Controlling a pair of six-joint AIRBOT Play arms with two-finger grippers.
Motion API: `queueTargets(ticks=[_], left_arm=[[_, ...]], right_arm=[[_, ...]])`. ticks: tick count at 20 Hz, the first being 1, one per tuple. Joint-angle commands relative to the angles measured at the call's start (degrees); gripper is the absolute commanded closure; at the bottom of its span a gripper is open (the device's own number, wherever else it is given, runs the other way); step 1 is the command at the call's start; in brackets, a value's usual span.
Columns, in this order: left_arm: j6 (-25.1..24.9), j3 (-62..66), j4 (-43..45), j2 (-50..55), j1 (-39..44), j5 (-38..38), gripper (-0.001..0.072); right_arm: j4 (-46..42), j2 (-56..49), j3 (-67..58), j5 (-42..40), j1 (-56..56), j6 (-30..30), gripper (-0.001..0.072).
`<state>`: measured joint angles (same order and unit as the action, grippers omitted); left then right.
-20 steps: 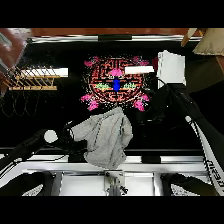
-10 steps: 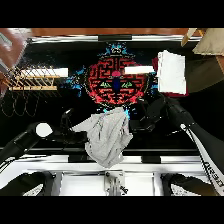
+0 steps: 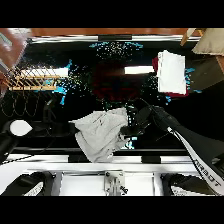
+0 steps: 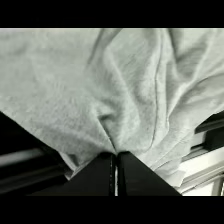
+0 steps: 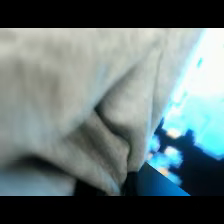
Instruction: Fold the shirts.
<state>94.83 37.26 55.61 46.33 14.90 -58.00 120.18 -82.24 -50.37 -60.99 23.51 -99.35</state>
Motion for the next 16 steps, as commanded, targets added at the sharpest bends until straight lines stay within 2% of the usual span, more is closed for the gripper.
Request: queueTargets(ticks=[1,2,5,10,13,16], left_arm=[[-6.62,7.02,0.07,-3.08,-2.64,-0.70,0.0680],[-9.62,11.80,-0.04,-3.80,-2.56,-0.76,0.0680],[-10.40,30.01,-0.70,-5.03,-2.49,-0.09,0.0680],[-10.16,58.82,-2.10,-5.09,-2.49,2.62,0.0680],[-10.14,64.57,-2.03,-5.51,-2.49,2.47,0.0680],[-8.94,64.65,-0.92,-6.36,-2.49,2.40,0.0680]], right_arm=[[-1.33,6.51,-4.50,-2.93,-2.05,-4.44,0.0631],[-2.32,9.99,-7.43,-3.82,-2.80,-6.36,0.0632],[-5.73,22.10,-19.93,-2.80,-3.80,-10.08,0.0632],[-4.92,35.71,-38.32,4.66,-3.80,-8.94,0.0632],[-4.83,40.04,-41.05,0.63,-3.80,-5.66,0.0632],[-5.51,41.46,-41.05,-10.56,-3.80,-3.65,0.0631]])
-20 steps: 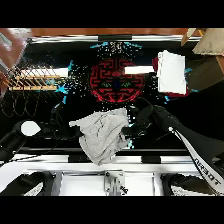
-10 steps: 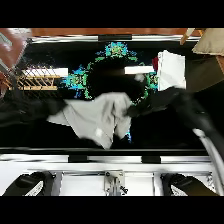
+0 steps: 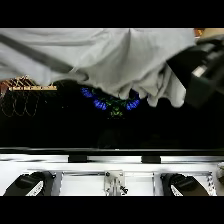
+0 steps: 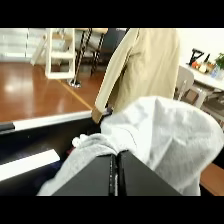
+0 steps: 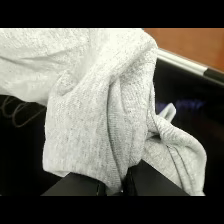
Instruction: Fold the shirts.
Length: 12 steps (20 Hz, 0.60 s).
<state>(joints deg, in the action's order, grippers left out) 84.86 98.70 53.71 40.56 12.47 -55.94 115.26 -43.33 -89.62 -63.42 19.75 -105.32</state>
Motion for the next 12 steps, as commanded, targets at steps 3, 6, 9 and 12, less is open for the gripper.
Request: queueTargets(ticks=[3,6,9,12], left_arm=[[3.52,2.78,8.24,-0.28,-0.07,-2.43,0.0680],[3.80,-2.73,16.04,1.53,-0.07,-12.26,0.0680],[4.79,-16.92,18.08,3.65,-0.07,-14.01,0.0679],[10.25,-33.29,18.29,8.46,-0.09,-4.48,0.0679]], right_arm=[[-6.05,0.48,-0.59,-24.11,-0.04,7.72,0.0632],[-6.64,-1.84,10.88,-31.36,0.42,12.07,0.0632],[-4.11,-2.54,31.61,-18.67,2.64,12.87,0.0632],[-2.84,-7.10,45.22,6.73,3.28,17.99,0.0631]])
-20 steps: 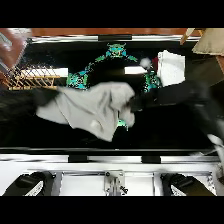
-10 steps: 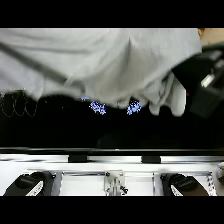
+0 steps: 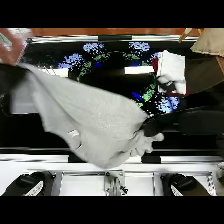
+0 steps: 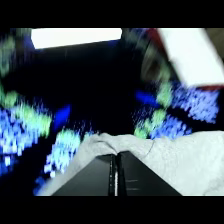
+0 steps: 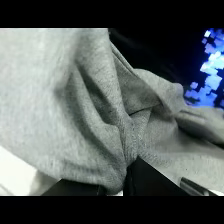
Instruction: Fold the shirts.
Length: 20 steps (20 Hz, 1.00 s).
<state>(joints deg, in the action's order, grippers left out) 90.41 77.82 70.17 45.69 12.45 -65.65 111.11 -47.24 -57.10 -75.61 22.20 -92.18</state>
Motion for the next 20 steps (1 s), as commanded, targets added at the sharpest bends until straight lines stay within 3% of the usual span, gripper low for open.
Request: queueTargets(ticks=[1,3,5,6,7,8,10,12,14,17,18,20], left_arm=[[8.90,-16.13,1.51,5.81,-0.07,10.29,0.0679],[15.74,-19.56,-1.16,11.37,-0.07,17.73,0.0679],[17.40,-19.58,-7.98,16.96,-0.07,20.26,0.0667],[16.85,-19.56,-12.17,18.99,-0.07,20.39,0.0528],[14.69,-19.54,-15.32,19.96,-0.17,19.50,0.0206],[11.63,-19.39,-17.09,20.09,-0.66,17.68,-0.0009],[6.51,-17.07,-17.07,19.52,-3.91,6.86,-0.0005],[4.13,-14.53,-17.05,18.32,-9.03,-8.09,-0.0003],[4.15,-16.02,-13.73,14.69,-11.30,-14.12,0.0005],[9.57,-27.12,-8.31,5.88,-9.66,-12.35,0.0001],[11.54,-32.04,-9.49,3.50,-8.61,-11.26,-0.0001],[12.39,-42.25,-16.06,-0.87,-4.44,-6.62,-0.0011]], right_arm=[[1.36,-6.08,13.75,25.59,0.83,7.02,0.0631],[3.06,-11.65,13.70,34.01,0.83,10.40,0.0631],[7.56,-16.04,13.70,36.89,0.83,11.52,0.0592],[9.16,-17.25,13.70,36.70,0.83,11.45,0.0403],[9.01,-17.27,13.60,36.28,0.81,10.78,0.0222],[7.41,-16.57,12.74,34.07,0.22,8.79,0.0198],[-1.29,-13.75,9.33,24.74,-3.37,7.21,0.0198],[-15.39,-9.62,6.32,12.94,-9.03,6.75,0.0198],[-21.99,-6.19,6.27,4.46,-17.40,0.94,0.0199],[-12.46,-5.64,9.51,-0.59,-32.50,-8.00,0.0195],[-8.74,-5.64,11.32,0.17,-36.00,-8.66,0.0086],[-2.21,-5.64,14.67,2.10,-39.67,-9.11,0.0075]])
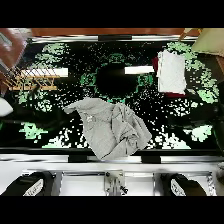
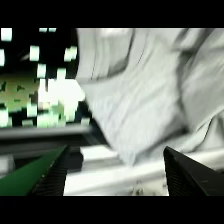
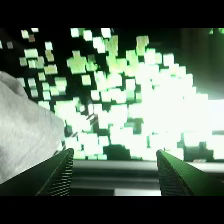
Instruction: Fold the shirts.
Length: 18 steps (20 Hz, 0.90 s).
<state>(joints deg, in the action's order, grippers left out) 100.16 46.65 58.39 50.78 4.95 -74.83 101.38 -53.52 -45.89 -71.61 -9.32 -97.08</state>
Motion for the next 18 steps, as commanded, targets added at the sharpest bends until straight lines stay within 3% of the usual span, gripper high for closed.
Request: queueTargets(ticks=[1,8,18], left_arm=[[2.84,-15.02,-7.34,-7.17,5.73,5.66,-0.0011],[12.39,-25.35,-11.78,-3.52,27.74,26.82,-0.0010],[11.58,-25.33,-21.16,6.91,38.27,42.34,0.0008]], right_arm=[[8.81,0.63,4.63,-1.38,-8.33,-4.22,0.0075],[11.61,0.63,5.55,-1.84,-8.20,-4.20,0.0075],[13.18,0.63,5.55,-3.43,-5.42,-5.44,0.0075]])
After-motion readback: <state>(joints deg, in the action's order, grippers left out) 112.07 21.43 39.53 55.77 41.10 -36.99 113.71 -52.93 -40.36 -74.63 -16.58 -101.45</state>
